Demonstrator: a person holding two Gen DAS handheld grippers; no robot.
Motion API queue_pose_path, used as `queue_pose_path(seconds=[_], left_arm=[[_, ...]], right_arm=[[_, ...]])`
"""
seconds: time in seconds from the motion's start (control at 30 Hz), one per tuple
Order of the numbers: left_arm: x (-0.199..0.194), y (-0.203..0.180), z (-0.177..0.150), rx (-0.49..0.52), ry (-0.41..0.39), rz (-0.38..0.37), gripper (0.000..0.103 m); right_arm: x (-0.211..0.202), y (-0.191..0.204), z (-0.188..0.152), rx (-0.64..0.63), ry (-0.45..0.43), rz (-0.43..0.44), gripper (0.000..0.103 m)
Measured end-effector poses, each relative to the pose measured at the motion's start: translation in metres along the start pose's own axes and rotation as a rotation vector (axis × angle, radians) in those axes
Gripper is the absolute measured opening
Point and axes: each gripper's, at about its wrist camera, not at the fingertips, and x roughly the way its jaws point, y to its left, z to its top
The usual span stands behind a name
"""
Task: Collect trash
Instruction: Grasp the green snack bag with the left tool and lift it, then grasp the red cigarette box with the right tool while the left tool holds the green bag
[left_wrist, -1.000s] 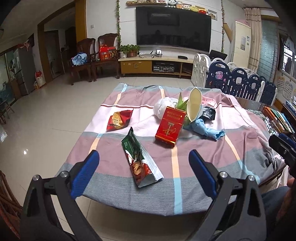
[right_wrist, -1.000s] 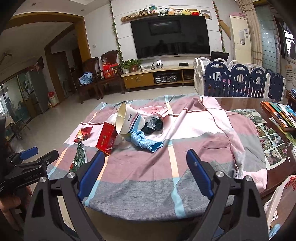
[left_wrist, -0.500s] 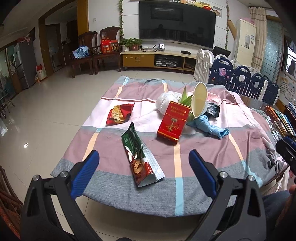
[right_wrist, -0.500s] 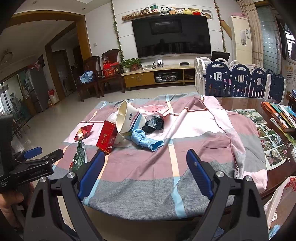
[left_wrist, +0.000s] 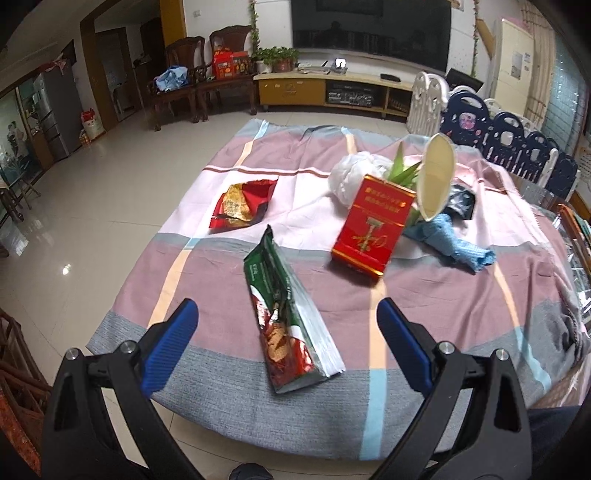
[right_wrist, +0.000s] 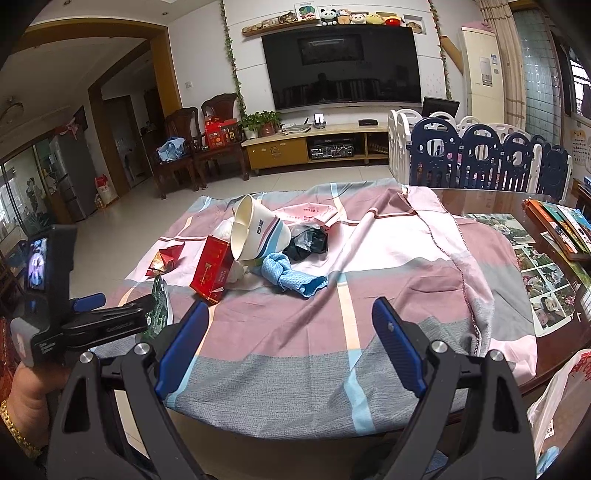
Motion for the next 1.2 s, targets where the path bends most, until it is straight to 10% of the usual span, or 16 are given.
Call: queue_pose_path(seconds=[0.1, 0.43, 0.83, 1.2], left_arm=[[0.022, 0.003, 0.003, -0.007, 0.072, 0.058, 0.092], [0.064, 0.008, 0.003, -0.046, 0.253, -0.026, 0.012], [-0.039, 0.063, 0.025, -0.226, -0.249, -0.092, 0.009], [-0.041, 0.066, 0.035, -0.23, -0.253, -0.103, 0.009]], right_arm=[[0.002, 0.003, -0.001, -0.012, 0.006, 0.0, 0.088], [0.015, 0.012, -0.003, -0.034, 0.042, 0.005, 0.088], [0.097, 0.036, 0.003, 0.071, 0.195, 0.159, 0.083], [0.202, 0.071, 0.02, 0.207, 0.341, 0.259, 0.05]])
